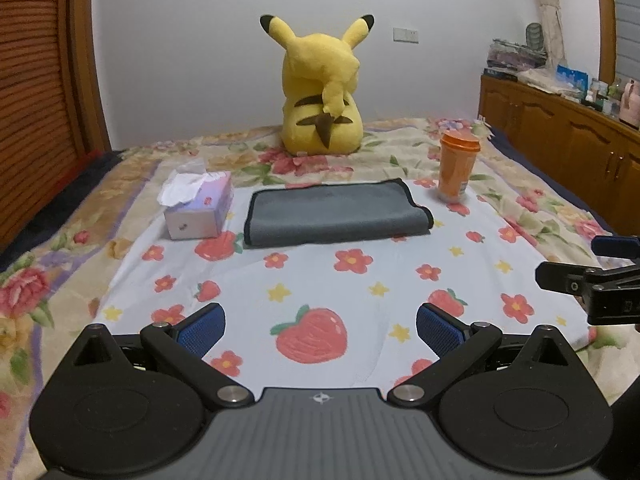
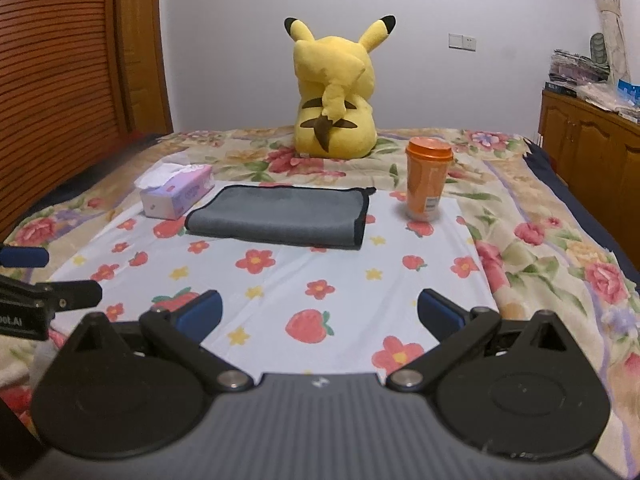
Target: Fold towel
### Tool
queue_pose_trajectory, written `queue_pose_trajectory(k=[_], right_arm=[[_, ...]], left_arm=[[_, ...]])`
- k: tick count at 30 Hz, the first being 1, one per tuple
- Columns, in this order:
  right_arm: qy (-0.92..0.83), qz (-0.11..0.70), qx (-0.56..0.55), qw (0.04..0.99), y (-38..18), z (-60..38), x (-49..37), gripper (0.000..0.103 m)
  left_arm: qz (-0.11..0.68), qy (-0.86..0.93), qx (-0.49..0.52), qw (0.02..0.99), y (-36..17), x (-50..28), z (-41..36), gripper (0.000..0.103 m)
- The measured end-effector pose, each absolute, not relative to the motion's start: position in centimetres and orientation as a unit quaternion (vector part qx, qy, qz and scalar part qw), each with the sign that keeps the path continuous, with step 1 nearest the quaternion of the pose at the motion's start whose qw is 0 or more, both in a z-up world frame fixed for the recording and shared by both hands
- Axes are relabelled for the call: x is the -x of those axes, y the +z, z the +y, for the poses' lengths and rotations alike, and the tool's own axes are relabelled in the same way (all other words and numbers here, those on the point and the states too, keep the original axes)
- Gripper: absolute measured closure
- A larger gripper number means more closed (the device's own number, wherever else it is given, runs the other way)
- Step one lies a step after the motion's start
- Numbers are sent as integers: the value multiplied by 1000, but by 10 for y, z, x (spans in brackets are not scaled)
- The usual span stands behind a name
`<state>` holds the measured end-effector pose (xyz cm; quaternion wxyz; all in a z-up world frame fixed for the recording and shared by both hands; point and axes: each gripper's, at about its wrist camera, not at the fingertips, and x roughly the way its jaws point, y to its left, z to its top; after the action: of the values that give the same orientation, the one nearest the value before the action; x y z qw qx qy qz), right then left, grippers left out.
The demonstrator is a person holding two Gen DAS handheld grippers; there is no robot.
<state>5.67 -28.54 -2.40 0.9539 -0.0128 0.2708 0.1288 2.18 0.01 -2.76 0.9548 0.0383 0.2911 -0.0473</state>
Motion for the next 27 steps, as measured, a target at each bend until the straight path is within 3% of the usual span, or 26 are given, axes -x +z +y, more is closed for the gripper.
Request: queue_pose_trajectory(k=[27], right_arm=[[108,205,-1,973,-13,-295,-39,0]], left_arm=[[207,-26,-22,978,-6,4,8,0]])
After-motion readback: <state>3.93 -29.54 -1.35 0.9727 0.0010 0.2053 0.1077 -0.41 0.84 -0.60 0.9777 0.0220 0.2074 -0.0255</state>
